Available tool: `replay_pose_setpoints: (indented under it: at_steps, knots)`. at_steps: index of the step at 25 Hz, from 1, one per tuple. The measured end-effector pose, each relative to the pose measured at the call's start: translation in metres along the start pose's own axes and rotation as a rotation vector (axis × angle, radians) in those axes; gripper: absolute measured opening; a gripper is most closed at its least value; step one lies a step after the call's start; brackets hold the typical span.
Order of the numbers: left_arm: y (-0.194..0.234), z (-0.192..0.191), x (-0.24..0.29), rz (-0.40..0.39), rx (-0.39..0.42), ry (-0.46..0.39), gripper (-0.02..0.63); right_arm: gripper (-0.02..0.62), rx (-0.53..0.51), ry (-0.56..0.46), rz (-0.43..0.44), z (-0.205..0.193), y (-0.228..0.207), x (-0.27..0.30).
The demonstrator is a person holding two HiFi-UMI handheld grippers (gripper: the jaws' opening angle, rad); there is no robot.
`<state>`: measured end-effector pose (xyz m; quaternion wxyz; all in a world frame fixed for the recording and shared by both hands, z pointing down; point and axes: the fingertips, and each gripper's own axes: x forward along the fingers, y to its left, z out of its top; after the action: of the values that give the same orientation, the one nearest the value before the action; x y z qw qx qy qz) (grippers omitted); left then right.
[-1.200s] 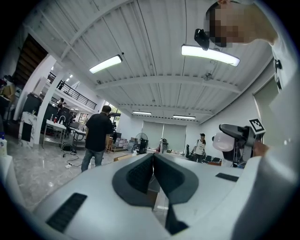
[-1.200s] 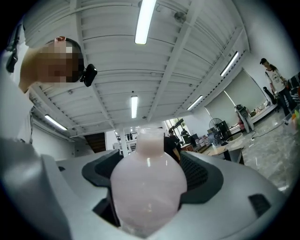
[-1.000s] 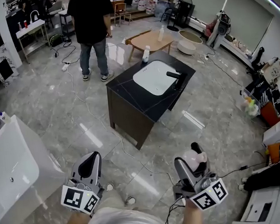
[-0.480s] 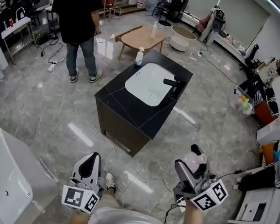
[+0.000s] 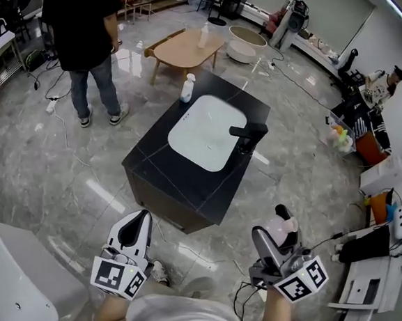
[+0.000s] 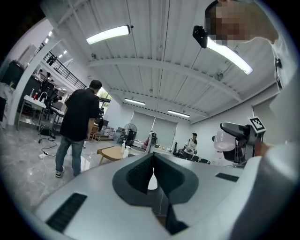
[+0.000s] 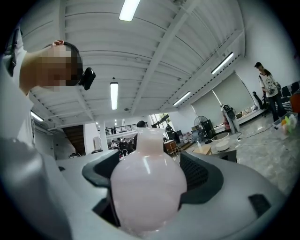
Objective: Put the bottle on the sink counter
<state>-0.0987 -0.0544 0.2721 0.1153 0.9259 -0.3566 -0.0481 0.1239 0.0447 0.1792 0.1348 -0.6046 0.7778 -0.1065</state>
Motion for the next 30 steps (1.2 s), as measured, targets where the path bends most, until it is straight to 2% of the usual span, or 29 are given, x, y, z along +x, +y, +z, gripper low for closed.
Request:
replay_pose_setpoints:
  at_steps: [6,14,22,30]
  knots:
    - [-0.005,-0.001,0.043,-0.051,0.000,0.026,0.015,0.411,0.002,-0.016,-0.033,0.012,-0.027,0.016]
    - [-0.019,-0.002,0.083,-0.008,0.000,0.024,0.015,0.411,0.013,0.021,0.013,0.008,-0.065,0.029]
    - [-0.015,-0.027,0.100,0.017,-0.030,0.042,0.014,0.411,0.031,0.117,0.064,-0.031,-0.089,0.050]
    - [0.020,-0.070,0.094,0.125,-0.079,0.080,0.014,0.411,0.022,0.184,0.088,-0.083,-0.103,0.072]
